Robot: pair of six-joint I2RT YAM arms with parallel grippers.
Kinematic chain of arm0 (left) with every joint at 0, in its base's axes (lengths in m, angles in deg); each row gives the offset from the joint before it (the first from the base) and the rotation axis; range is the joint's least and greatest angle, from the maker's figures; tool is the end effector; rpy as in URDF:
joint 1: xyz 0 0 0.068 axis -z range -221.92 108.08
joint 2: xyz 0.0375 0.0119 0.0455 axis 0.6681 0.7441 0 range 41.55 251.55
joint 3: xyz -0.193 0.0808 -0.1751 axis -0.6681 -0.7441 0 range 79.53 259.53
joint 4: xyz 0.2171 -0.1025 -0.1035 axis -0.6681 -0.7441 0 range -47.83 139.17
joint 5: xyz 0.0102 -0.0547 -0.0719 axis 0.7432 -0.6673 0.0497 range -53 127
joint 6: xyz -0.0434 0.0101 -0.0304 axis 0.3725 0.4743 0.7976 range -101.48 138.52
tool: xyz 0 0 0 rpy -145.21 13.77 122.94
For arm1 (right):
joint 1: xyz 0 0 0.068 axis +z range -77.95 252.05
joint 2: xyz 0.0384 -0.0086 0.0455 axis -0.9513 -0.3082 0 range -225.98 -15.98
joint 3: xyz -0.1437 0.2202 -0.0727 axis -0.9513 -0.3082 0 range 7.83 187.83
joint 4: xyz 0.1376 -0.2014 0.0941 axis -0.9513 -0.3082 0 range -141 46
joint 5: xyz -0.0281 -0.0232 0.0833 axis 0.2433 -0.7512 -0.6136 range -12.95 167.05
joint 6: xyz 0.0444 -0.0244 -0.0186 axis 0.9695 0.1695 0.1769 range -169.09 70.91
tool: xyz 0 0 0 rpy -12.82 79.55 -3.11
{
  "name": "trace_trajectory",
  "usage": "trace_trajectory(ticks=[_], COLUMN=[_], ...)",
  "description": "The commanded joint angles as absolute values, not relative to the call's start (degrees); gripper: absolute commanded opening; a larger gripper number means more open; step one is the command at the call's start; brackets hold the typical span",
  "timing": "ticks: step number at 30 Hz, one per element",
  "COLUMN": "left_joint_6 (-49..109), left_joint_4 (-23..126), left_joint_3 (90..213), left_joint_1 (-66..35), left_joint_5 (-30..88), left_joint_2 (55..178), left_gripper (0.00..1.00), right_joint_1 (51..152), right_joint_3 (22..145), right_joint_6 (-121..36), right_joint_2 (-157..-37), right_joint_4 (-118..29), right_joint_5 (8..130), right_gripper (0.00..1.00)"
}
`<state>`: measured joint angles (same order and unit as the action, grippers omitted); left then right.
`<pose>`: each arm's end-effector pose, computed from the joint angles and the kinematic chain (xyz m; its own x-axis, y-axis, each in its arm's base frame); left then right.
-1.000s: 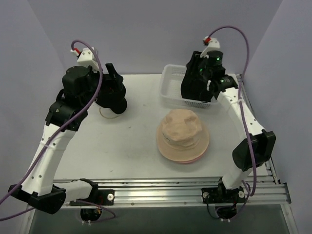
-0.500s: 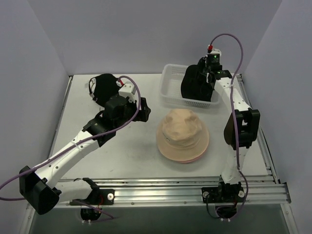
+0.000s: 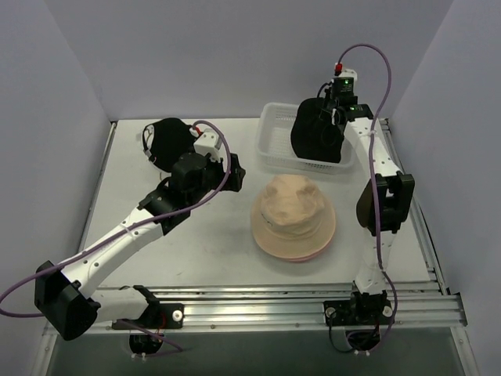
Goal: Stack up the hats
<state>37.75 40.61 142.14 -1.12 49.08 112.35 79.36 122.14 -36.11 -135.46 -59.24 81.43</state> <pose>0.2232 -0.1829 0.3559 -0.3665 -0.1091 -0.9240 0.3882 0.8846 -0.2584 0.4982 0.0612 0.3428 -0.3497 0.1809 -0.9193 0.0232 0.9826 0.1845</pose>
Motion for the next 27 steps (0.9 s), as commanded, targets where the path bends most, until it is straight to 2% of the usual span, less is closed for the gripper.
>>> trace_trajectory(ticks=[1,14,27], left_joint_6=[36.45,34.96,36.89], left_joint_4=[43.98,44.51,52.77], left_joint_3=[142.72,142.02,137.9], left_joint_1=[-0.88,-0.88,-0.88], left_joint_5=[50.62,52.03,39.9], left_joint_2=[113.44,113.79,107.12], left_gripper=[0.94,0.94,0.94], right_joint_1=[80.05,81.81,89.54], right_joint_3=[126.49,117.34,111.37], right_joint_6=[-37.66,-34.85,-32.74], right_joint_2=[-129.21,-103.18,-88.67], right_joint_4=[-59.99,-58.14,-65.08], right_joint_5=[83.2,72.31,66.59], right_gripper=[0.0,0.0,0.0])
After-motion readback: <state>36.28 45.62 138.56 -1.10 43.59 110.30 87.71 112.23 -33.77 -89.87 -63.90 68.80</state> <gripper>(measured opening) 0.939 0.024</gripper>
